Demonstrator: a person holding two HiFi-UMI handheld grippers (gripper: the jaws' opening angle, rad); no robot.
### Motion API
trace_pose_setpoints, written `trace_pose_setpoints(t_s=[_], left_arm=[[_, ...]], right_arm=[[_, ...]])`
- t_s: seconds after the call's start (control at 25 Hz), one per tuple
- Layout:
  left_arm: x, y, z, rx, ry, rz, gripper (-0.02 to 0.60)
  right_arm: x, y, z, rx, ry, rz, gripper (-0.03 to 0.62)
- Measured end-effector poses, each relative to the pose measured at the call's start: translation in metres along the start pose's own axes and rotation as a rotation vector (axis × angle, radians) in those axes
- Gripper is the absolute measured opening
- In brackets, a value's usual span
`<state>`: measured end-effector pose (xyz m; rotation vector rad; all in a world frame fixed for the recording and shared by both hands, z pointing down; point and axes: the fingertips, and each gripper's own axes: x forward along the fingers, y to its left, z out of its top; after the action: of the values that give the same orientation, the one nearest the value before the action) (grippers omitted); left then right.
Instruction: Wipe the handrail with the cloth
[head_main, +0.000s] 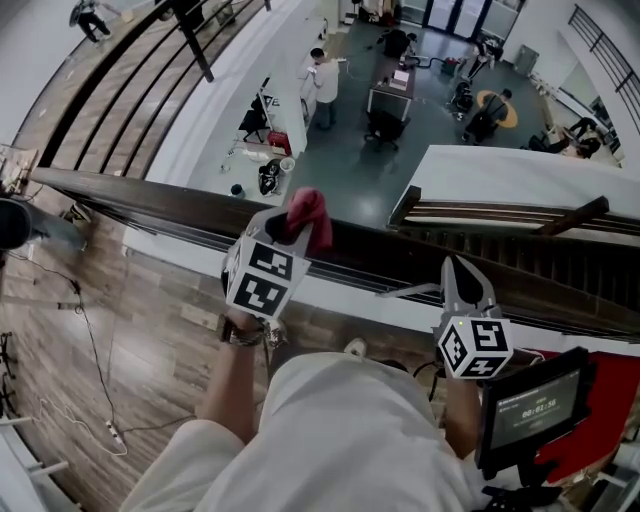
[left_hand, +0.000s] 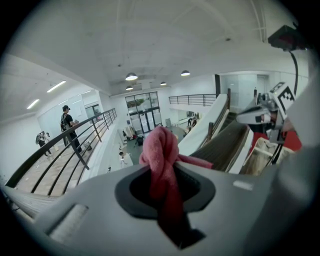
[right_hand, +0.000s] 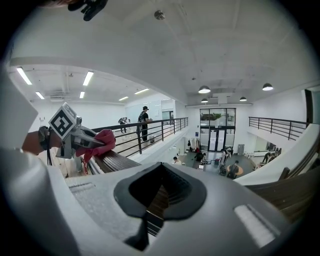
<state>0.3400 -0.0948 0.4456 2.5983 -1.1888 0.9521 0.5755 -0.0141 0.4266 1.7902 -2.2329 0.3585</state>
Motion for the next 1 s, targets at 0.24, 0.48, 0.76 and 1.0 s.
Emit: trace_pose_setpoints(t_s=[0.24, 0.48, 0.76, 1.0], left_arm=[[0.015, -0.036, 0.018, 0.010, -0.003, -0.014, 0.077], [0.029, -0.082, 0.036, 0.069, 0.002, -0.081, 0.077], [0.041, -0.144, 0.052, 0.194, -0.008, -0.195, 0.077], [0.056, -0.188, 0.067, 0.277, -0.012, -0.285, 0.077]], right_arm=[[-0.013, -0.026, 0.003, 0.005, -0.013, 0.006, 0.003], [-0.028, -0.048, 0.001, 0.013, -0.024, -0.018, 0.003], [-0.044, -0.051, -0.012, 0.047, -0.031, -0.046, 0.003], [-0.048, -0.061, -0.016, 0.070, -0.043, -0.072, 0.003]])
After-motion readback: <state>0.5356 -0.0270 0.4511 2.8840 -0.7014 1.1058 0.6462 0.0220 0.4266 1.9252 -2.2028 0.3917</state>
